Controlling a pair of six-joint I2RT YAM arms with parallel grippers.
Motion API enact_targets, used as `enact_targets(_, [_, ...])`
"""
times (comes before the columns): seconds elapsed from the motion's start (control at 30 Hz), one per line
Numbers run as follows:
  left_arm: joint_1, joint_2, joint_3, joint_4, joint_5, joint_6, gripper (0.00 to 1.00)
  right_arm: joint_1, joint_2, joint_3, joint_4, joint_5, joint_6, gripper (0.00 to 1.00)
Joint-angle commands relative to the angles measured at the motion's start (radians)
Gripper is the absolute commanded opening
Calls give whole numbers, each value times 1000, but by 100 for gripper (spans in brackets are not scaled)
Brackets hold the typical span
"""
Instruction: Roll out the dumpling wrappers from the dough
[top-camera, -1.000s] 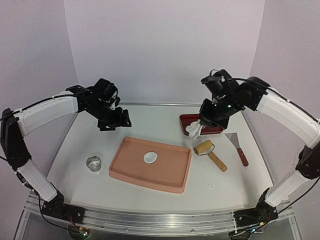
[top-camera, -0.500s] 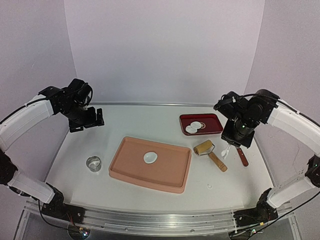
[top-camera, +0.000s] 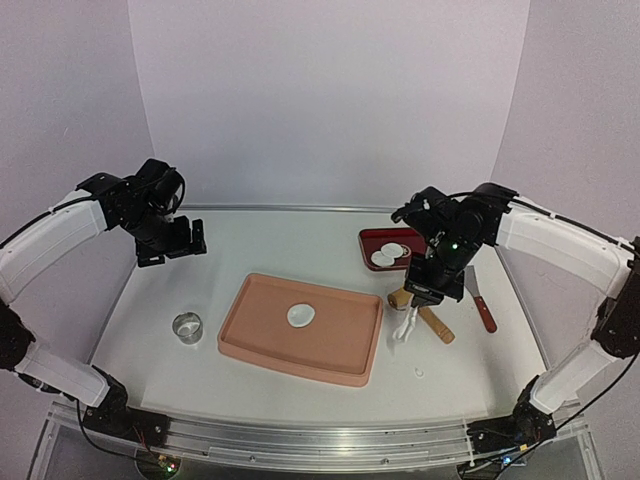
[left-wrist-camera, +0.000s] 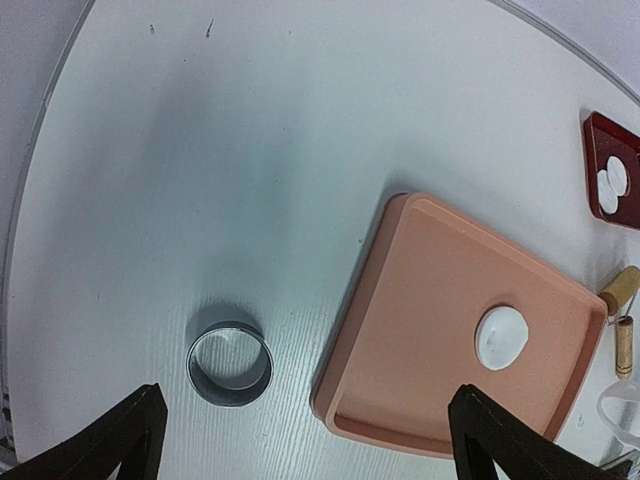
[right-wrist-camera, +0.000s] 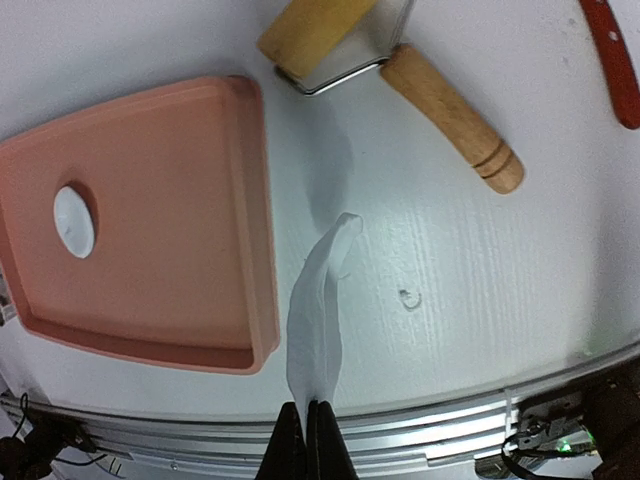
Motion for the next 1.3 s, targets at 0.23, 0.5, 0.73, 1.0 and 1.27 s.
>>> enact_targets(0.23, [-2, 31, 68, -9, -26, 40, 100, -1, 153, 183, 117, -207, -193, 0])
enact_targets(0.5, [-3, 44, 56, 8, -15, 37, 100, -1, 225, 105, 166, -191, -227, 2])
enact_targets(0.73, [-3, 78, 78, 23, -5, 50, 100, -1, 334, 171, 201, -185, -224, 3])
enact_targets(1.0, [-4, 52, 46, 28, -1, 44, 100, -1, 427, 92, 270, -148, -227, 3])
enact_targets(1.27, [-3, 14, 20, 15, -10, 32, 100, -1, 424, 118, 278, -161, -296, 18])
